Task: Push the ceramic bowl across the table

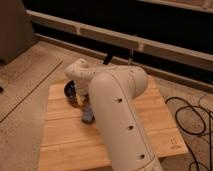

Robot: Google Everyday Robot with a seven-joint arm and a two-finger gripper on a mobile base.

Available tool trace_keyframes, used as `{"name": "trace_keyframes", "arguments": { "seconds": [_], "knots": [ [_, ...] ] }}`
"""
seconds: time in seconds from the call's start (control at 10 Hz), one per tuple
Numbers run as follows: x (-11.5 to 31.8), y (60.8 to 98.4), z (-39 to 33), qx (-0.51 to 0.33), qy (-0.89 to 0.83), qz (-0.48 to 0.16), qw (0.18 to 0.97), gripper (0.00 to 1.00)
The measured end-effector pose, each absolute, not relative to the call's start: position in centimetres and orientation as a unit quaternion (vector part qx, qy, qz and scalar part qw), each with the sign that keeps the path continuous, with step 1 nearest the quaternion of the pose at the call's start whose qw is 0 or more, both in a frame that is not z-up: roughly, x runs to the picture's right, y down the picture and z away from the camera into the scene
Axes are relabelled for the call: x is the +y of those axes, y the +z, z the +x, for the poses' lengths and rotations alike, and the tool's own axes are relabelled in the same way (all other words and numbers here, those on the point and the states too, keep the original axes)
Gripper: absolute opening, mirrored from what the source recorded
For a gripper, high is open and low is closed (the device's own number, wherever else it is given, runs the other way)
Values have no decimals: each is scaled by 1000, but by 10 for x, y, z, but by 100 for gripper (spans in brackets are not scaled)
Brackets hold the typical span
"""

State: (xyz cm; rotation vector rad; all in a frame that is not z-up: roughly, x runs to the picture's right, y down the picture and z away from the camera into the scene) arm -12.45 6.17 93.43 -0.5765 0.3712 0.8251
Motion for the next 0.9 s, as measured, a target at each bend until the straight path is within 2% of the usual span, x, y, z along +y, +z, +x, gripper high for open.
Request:
{"name": "trace_keyframes", "arguments": {
  "seconds": [0.2, 0.9],
  "knots": [
    [49, 939, -123, 180, 407, -244, 862, 65],
    [49, 939, -122, 183, 408, -242, 861, 65]
  ]
}}
